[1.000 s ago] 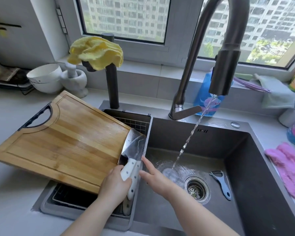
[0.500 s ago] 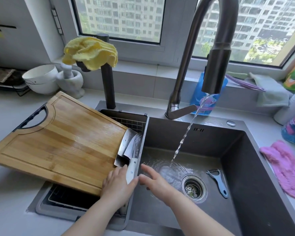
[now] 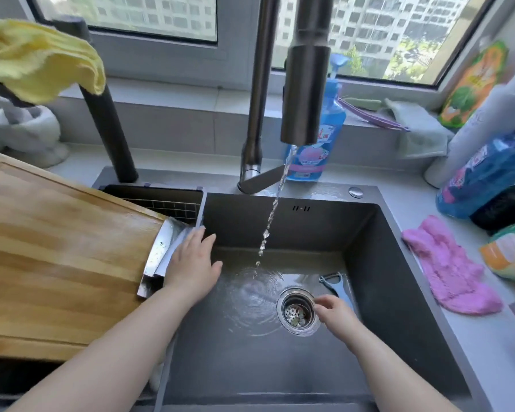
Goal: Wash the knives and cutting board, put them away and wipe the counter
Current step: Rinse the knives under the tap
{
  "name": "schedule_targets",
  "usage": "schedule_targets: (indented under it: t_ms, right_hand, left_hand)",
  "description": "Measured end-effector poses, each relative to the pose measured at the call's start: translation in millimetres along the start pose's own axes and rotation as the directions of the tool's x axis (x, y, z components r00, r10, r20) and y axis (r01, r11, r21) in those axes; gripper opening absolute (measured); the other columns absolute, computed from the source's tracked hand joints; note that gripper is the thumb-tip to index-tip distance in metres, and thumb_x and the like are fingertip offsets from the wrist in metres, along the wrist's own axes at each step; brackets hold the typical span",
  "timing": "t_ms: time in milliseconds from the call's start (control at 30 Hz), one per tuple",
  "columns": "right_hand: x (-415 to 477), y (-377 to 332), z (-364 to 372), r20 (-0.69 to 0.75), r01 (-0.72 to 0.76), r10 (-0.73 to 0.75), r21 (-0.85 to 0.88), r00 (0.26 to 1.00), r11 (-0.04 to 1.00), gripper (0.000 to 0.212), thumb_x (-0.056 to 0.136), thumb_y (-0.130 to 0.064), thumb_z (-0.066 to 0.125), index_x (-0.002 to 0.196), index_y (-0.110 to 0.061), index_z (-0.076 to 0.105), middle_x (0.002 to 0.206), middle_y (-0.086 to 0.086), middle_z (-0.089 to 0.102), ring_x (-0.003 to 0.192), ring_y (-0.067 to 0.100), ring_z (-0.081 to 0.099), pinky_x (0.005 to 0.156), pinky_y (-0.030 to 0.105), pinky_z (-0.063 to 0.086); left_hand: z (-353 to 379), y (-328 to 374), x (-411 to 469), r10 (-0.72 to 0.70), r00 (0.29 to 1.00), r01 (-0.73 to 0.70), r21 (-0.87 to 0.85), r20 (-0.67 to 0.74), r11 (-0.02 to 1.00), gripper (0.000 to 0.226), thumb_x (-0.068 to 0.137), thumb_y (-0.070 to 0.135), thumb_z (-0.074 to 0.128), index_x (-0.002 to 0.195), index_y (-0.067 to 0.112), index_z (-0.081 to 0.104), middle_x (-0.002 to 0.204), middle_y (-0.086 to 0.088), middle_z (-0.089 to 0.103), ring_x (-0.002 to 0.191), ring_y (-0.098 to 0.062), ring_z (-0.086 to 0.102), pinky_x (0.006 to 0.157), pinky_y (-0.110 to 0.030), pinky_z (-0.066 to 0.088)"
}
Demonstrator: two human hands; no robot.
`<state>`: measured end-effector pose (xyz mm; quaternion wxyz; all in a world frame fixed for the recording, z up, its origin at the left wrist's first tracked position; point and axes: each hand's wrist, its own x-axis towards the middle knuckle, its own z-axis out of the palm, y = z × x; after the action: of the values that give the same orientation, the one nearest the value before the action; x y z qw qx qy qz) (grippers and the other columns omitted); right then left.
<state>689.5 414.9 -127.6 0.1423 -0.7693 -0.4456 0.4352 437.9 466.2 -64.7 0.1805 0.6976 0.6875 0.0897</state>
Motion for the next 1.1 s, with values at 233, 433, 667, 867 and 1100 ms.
schedule_targets:
  t_ms: [233,433,667,867,1100]
  right_hand:
    - [49,43,-24,0.030,-0.178,0.192,-0.252,0.981,0.951,0.055,0.093,-0.020,0.048,0.143,-0.009,0.030,0.148,0.008,0.037,0.133,0.024,0.039,0.104,0.026,0.033]
    - [88,43,-19,-0.184,-0.283,0.238,-0.282,0.954,0.917,0.057,0.088,-0.012,0.050,0.141,-0.011,0.029,0.145,0.009,0.035,0.129,0.033,0.037,0.102,0.036,0.035]
    - [108,52,-1,-0.257,-0.329,0.244,-0.378,0.935,0.865,0.057,0.090,-0.026,0.056,0.138,-0.008,0.031,0.141,0.013,0.038,0.129,0.031,0.037,0.101,0.036,0.035]
    - [117,58,7,-0.299,-0.369,0.265,-0.381,0.917,0.848,0.039,0.091,-0.014,0.051,0.127,-0.004,0.041,0.135,0.013,0.047,0.125,0.031,0.043,0.098,0.034,0.039]
    - [110,14,18,0.026,-0.301,0.308,0.314,0.951,0.901,0.021,0.088,0.000,0.050,0.109,-0.005,0.053,0.080,0.011,0.055,0.060,0.017,0.049,0.044,0.017,0.045]
  left_hand:
    - [15,-7,19,0.069,0.995,-0.083,0.229,0.067,0.970,0.068,0.092,0.040,0.043,0.146,0.021,0.008,0.156,0.001,-0.001,0.143,-0.018,-0.010,0.116,-0.034,-0.004]
    - [19,-8,22,0.080,0.995,-0.090,0.216,0.057,0.972,0.064,0.091,0.033,0.045,0.146,0.020,0.013,0.156,0.002,0.002,0.143,-0.016,-0.010,0.115,-0.031,-0.005]
    - [26,-14,26,0.070,0.997,-0.072,0.100,0.024,0.992,0.059,0.088,0.026,0.054,0.141,0.018,0.030,0.153,0.001,0.019,0.143,-0.015,-0.004,0.116,-0.033,0.006]
    - [32,-20,29,0.069,0.998,-0.068,0.091,-0.002,0.994,0.053,0.085,0.021,0.058,0.135,0.017,0.043,0.150,0.000,0.027,0.144,-0.017,0.001,0.115,-0.038,0.013]
    - [31,-18,27,0.078,0.996,-0.076,0.046,-0.043,0.996,0.050,0.084,0.017,0.059,0.132,0.014,0.047,0.147,-0.003,0.033,0.143,-0.019,0.007,0.114,-0.038,0.014]
